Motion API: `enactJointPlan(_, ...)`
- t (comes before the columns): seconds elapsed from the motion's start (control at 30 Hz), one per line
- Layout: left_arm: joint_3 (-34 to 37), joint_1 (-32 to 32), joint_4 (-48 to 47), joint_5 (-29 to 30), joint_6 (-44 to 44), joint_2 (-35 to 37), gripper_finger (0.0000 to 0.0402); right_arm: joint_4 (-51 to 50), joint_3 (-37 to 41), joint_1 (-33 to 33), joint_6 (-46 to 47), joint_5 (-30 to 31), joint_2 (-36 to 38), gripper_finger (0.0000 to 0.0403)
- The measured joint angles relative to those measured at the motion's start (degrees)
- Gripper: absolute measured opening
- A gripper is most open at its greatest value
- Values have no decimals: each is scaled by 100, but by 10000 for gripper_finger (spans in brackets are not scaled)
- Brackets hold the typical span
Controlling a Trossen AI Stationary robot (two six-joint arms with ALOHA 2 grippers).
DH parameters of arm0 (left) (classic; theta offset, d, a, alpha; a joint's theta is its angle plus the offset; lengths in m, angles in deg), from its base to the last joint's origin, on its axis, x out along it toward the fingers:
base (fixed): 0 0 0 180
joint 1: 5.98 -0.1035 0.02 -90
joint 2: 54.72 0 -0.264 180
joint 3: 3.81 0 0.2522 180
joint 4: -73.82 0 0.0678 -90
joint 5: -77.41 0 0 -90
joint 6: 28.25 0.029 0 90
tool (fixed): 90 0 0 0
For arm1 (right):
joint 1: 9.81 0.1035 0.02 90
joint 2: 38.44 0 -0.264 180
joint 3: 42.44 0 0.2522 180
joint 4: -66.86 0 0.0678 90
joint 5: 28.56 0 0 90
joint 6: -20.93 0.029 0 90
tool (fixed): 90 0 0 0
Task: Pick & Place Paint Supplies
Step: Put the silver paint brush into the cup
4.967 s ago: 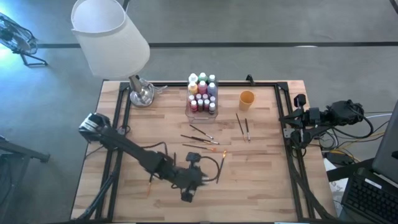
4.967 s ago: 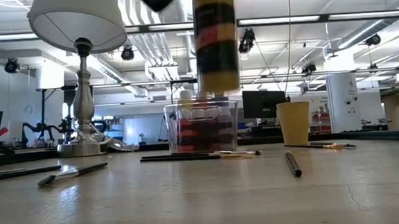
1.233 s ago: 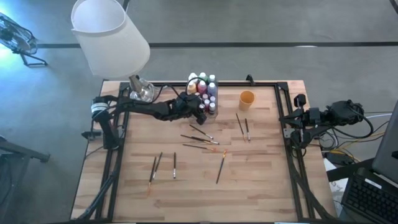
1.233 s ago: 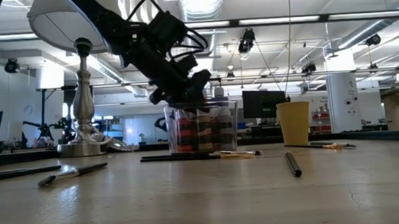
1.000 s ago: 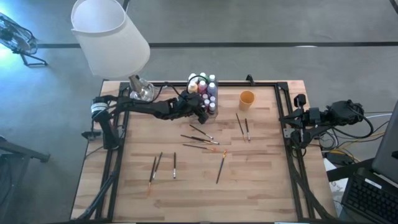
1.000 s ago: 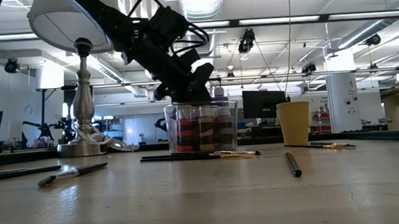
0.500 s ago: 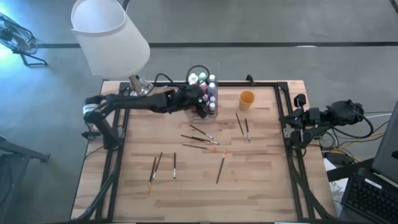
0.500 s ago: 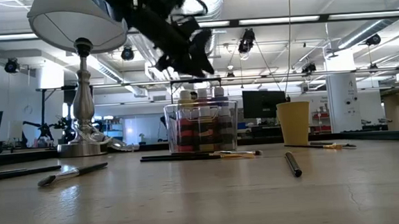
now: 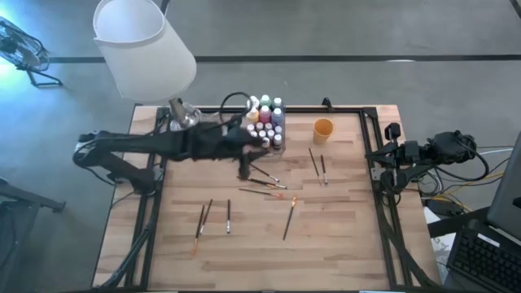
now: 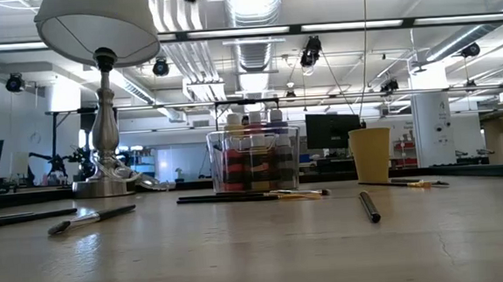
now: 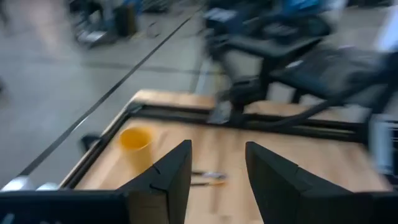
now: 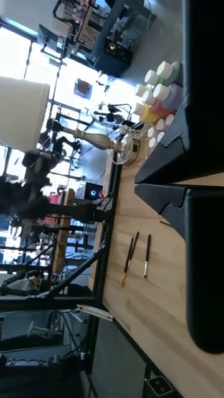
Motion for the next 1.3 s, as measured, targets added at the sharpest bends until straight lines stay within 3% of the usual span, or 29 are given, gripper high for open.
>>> enactJointPlan(0.4,4,1932,-617,154,563,700,127,0,0,2,0,0,0,8)
enactJointPlan(0.63,38,2662,-1478,934,402,794,113,9,0,2,0,0,0,8)
enactJointPlan(0.87,635,2962,-1494,984,190,903,101,122,0,0,839,-43,0,8)
enactJointPlan(1.03,1332,2986,-1203,974,-194,1169,101,620,0,0,715,-44,0,8)
enactJointPlan(1.3,2703,3003,-371,970,-180,2302,92,1274,-2,0,876,-48,-2,8)
